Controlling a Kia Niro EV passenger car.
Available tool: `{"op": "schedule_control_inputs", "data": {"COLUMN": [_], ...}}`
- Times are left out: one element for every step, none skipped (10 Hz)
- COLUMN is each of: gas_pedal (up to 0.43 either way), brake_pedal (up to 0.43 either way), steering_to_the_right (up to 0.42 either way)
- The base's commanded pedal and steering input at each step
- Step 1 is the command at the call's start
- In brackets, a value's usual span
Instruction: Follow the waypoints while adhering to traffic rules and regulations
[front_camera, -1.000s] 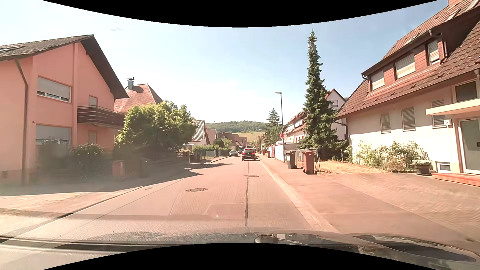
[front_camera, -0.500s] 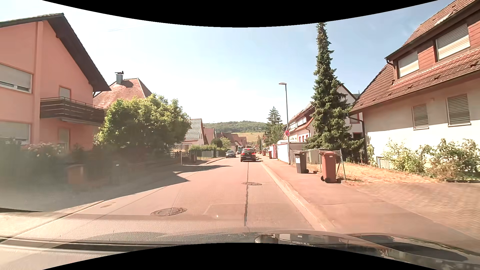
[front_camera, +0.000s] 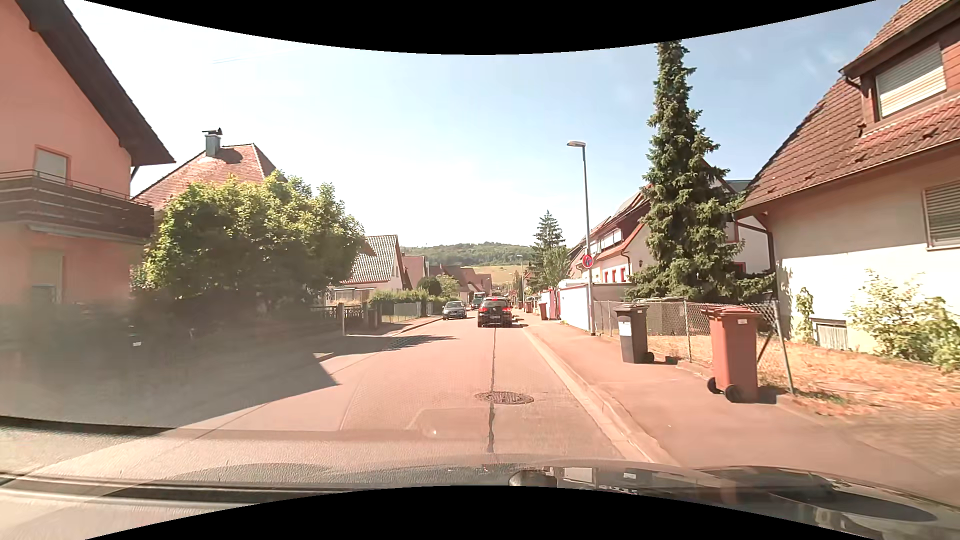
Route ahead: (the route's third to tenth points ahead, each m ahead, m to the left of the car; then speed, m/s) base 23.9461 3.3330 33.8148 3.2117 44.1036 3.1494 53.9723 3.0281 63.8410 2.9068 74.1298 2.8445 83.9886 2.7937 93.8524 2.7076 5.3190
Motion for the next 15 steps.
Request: {"op": "schedule_control_inputs", "data": {"gas_pedal": [0.000, 0.000, 0.000, 0.000, 0.000, 0.000, 0.000, 0.000, 0.000, 0.000, 0.000, 0.000, 0.000, 0.000, 0.000], "brake_pedal": [0.000, 0.000, 0.006, 0.018, 0.037, 0.055, 0.073, 0.098, 0.104, 0.110, 0.122, 0.122, 0.122, 0.122, 0.128], "steering_to_the_right": [0.003, 0.003, 0.003, 0.003, 0.003, 0.003, 0.002, 0.001, -0.001, -0.003, -0.003, -0.003, -0.003, -0.003, -0.003]}}
